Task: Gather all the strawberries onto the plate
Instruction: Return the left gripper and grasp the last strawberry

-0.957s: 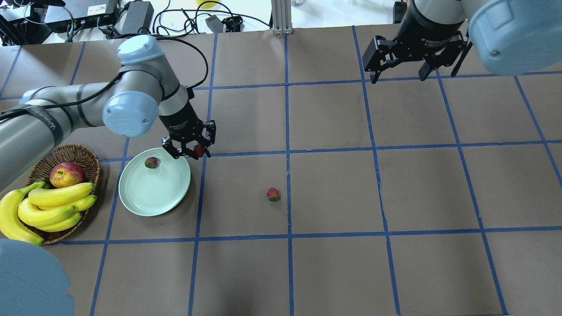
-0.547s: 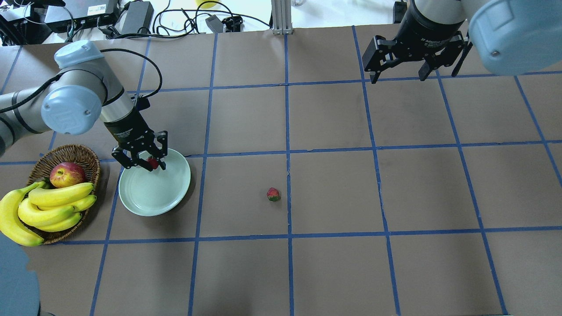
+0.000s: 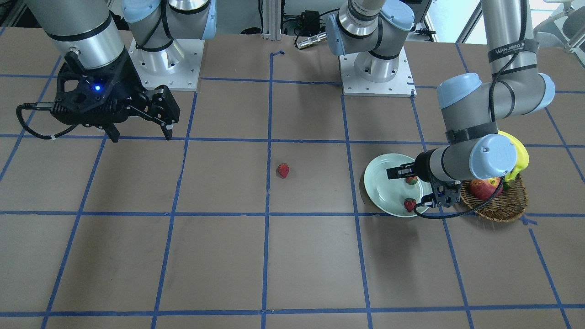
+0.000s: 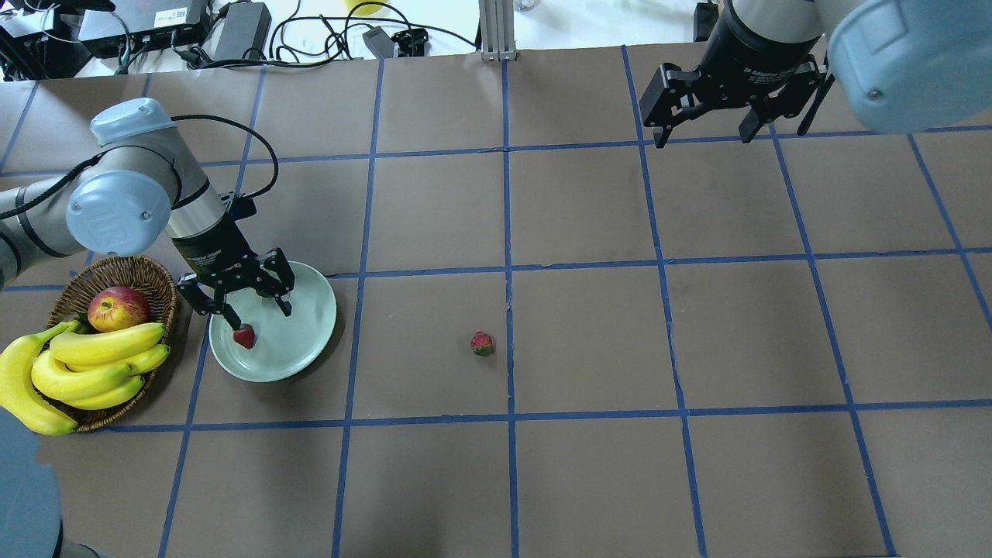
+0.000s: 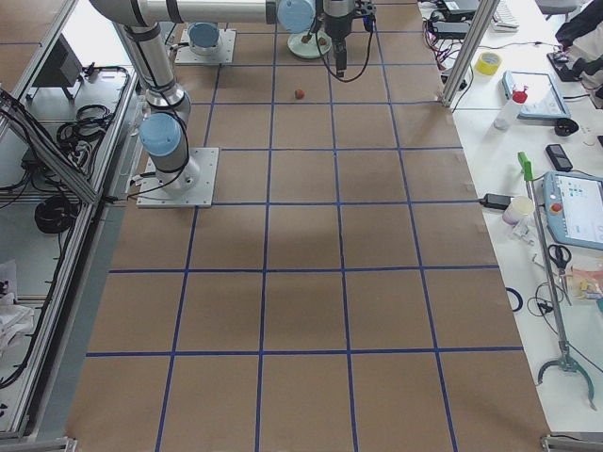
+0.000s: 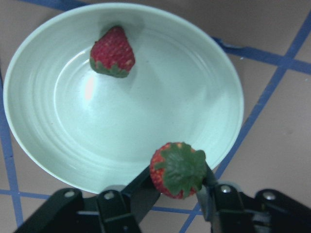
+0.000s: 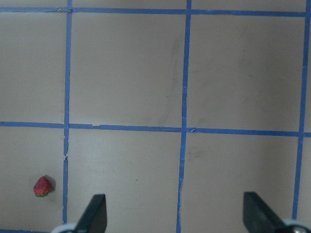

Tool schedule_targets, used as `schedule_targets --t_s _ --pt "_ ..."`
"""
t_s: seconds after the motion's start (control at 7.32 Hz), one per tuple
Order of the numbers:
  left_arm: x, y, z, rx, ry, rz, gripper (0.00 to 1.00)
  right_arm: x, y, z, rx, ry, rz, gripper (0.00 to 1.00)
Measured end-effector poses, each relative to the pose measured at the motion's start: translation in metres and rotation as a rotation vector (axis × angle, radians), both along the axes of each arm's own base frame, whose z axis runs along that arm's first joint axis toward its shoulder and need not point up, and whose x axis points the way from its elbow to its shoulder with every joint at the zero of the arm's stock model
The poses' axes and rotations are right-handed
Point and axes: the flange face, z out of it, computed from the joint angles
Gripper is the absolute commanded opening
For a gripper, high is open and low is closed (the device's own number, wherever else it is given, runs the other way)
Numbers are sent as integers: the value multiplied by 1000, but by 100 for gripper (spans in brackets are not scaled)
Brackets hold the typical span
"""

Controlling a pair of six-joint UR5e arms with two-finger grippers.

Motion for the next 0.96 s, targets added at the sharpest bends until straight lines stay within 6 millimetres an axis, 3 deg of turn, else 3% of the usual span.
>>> schedule_targets --t_s 0.14,0.27,0.55,0.68,0.96 --pt "-12 -6 10 -27 18 6 100 0 0 0 -1 0 1 100" --pt "-48 -10 20 -54 59 20 100 0 0 0 -1 0 1 100" --pt "-160 -2 24 -95 99 -10 100 -2 -1 1 -4 12 2 100" --pt "-209 7 15 -131 125 -2 100 -2 0 2 -7 18 3 100" --pt "-252 31 -21 -145 149 60 98 -5 4 8 -17 24 2 100"
